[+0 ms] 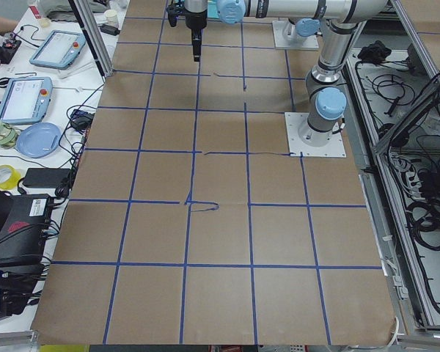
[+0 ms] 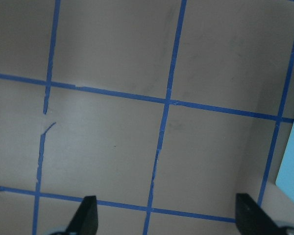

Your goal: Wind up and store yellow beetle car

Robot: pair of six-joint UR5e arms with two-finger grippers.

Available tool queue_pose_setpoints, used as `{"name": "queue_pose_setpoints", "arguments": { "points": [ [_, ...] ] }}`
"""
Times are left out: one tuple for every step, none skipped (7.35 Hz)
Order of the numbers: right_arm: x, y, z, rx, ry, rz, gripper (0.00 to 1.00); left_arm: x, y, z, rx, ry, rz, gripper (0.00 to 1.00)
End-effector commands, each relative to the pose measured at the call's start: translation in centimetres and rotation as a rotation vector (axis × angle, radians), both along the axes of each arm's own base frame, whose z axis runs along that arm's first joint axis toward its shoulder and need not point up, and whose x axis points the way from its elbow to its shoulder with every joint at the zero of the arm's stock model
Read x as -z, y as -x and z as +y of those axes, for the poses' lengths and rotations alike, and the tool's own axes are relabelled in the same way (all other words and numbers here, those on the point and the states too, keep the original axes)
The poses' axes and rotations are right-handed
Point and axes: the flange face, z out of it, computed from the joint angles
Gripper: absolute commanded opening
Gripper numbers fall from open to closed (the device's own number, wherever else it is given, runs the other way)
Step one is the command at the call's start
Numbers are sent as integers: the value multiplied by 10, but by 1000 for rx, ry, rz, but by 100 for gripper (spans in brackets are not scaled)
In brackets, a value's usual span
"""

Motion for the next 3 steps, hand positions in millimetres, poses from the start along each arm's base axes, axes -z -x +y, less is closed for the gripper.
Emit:
{"name": "queue_pose_setpoints", "arguments": {
  "points": [
    [-9,-2,-10,52,19,-2,100,2,0,1,0,-3,-1,100],
    [-8,-2,-10,52,17,-5,100,3,0,2,0,-6,0,100],
    [-8,-2,-10,52,17,-4,100,5,0,3,0,-9,0,100]
  ]
}}
